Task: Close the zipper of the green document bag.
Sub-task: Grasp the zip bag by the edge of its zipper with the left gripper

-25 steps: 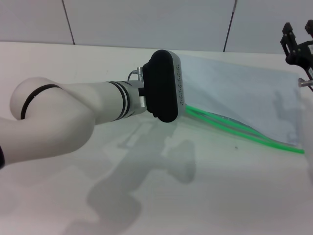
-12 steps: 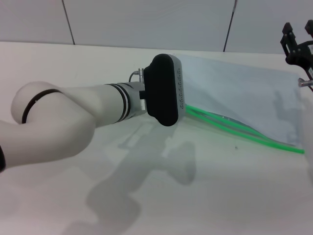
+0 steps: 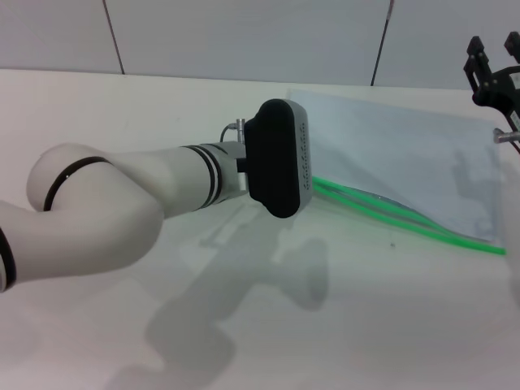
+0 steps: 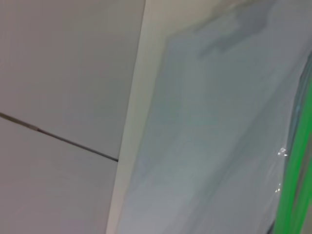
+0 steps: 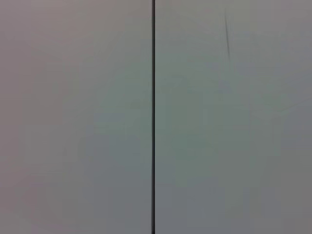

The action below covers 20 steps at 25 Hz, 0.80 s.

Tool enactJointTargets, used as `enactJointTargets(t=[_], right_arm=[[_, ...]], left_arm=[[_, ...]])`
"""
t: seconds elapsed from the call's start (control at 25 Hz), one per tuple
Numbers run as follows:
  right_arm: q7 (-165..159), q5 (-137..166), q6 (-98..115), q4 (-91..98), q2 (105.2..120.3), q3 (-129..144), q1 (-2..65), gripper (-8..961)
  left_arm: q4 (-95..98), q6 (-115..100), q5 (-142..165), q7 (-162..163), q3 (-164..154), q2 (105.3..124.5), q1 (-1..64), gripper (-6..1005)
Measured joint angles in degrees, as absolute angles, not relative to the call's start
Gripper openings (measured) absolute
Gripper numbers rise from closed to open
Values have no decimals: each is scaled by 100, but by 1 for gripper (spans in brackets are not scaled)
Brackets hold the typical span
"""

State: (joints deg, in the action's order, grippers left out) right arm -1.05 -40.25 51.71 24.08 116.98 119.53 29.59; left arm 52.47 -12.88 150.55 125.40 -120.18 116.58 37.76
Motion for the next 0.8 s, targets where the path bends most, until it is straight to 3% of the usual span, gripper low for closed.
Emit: enactJointTargets(t=[0.8], right_arm=[[-105, -4025, 5097, 2448, 11698, 11952, 2969, 526]], left_arm=[[4951, -1035, 14992, 12558, -12067, 11663, 3947, 672]])
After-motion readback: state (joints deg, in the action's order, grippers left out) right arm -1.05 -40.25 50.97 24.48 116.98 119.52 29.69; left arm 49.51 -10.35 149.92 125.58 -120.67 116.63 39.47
